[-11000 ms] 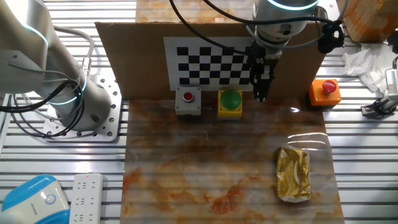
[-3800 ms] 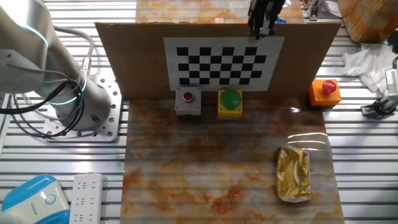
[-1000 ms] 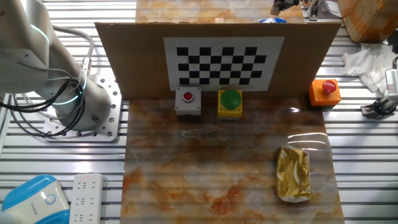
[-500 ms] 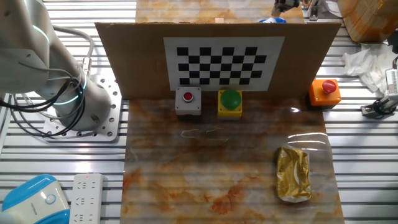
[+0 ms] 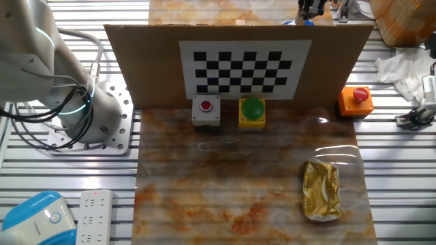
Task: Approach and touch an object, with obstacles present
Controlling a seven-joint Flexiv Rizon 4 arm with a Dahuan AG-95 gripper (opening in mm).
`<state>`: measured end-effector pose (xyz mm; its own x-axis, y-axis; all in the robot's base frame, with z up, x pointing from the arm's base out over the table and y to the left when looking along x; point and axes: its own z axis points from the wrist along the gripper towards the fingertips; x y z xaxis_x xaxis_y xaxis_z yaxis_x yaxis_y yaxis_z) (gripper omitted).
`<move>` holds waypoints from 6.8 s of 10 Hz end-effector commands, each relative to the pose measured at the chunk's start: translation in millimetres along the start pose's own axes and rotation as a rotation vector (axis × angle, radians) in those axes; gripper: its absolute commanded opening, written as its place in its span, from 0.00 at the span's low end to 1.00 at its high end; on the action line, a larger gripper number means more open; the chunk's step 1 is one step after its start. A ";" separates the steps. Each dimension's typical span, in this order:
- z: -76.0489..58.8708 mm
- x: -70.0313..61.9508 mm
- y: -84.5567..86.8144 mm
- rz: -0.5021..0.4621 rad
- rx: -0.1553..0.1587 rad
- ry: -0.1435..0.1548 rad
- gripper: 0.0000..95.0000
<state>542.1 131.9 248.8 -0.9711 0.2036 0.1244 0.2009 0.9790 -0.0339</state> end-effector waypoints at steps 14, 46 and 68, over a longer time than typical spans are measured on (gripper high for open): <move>-5.1 -0.8 6.7 -0.002 -0.002 -0.021 0.00; -5.1 -0.8 6.7 -0.052 -0.059 -0.154 0.00; -53.9 6.7 4.1 -0.029 -0.035 -0.058 0.00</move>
<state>545.5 138.8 303.9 -0.9818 0.1755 0.0721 0.1762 0.9843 0.0031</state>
